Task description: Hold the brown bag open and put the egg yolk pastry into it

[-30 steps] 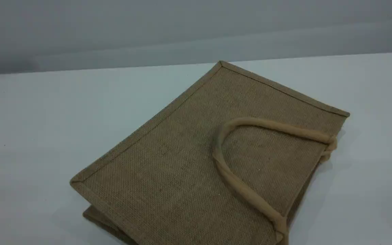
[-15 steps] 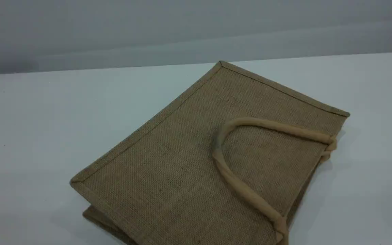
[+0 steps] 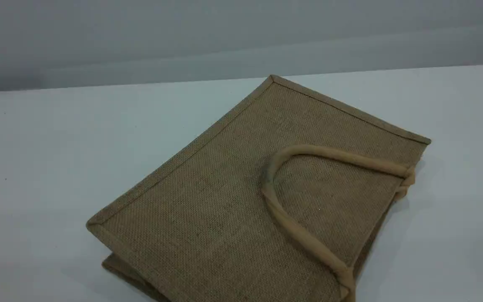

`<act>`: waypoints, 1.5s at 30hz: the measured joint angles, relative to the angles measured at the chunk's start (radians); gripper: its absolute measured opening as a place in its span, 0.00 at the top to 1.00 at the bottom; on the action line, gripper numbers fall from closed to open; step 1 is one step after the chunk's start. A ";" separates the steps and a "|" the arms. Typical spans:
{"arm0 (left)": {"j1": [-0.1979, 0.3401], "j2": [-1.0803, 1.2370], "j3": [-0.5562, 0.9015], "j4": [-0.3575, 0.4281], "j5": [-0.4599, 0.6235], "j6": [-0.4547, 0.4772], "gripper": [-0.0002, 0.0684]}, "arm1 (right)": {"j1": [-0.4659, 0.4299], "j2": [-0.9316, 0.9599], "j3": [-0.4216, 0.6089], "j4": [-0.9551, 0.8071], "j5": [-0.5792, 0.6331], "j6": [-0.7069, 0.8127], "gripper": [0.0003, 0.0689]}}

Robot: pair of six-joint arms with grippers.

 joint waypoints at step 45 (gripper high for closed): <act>-0.060 -0.117 -0.001 -0.001 0.000 0.000 0.44 | -0.010 -0.100 0.000 0.006 0.002 0.000 0.44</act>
